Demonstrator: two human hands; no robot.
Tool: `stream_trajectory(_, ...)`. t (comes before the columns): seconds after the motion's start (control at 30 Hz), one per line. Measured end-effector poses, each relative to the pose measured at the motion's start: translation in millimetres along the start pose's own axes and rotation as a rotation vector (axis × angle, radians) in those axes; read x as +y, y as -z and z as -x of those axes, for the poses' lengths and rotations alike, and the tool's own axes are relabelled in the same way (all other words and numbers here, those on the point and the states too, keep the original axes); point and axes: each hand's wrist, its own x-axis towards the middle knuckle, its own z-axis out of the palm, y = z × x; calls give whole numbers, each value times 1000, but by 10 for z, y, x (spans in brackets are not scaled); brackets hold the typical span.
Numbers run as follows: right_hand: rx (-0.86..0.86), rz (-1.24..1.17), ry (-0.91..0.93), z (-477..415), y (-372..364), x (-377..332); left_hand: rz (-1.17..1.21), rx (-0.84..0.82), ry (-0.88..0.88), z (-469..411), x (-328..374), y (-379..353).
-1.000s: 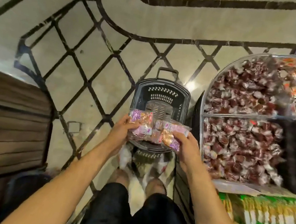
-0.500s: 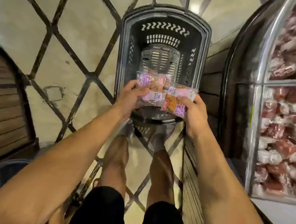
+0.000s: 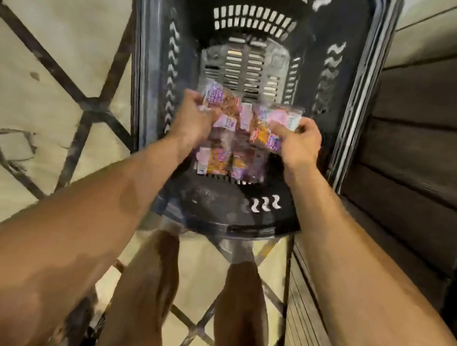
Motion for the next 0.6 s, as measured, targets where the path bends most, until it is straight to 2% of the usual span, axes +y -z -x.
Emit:
stream_trajectory(0.13,-17,-2,-19,-525,-288,155,-9,16,23,-498,-103,-226)
stream_trajectory(0.27,-80,123,36,-850,-478,314,-40,76,53,-787,-153,-468)
stream_trajectory(0.33,-147,165,3,-980,-558,421,-80,63,72,-867,-273,-552)
stream_trajectory(0.43,-162,231,-30,-1069,-628,550,-217,58,77,-911,-428,-579)
stream_trajectory(0.53,-127,343,8,-1015,-642,610,-427,121,16,-923,-464,-549)
stream_trajectory(0.6,-104,435,37,-985,-653,613,-484,117,14,-914,-460,-526)
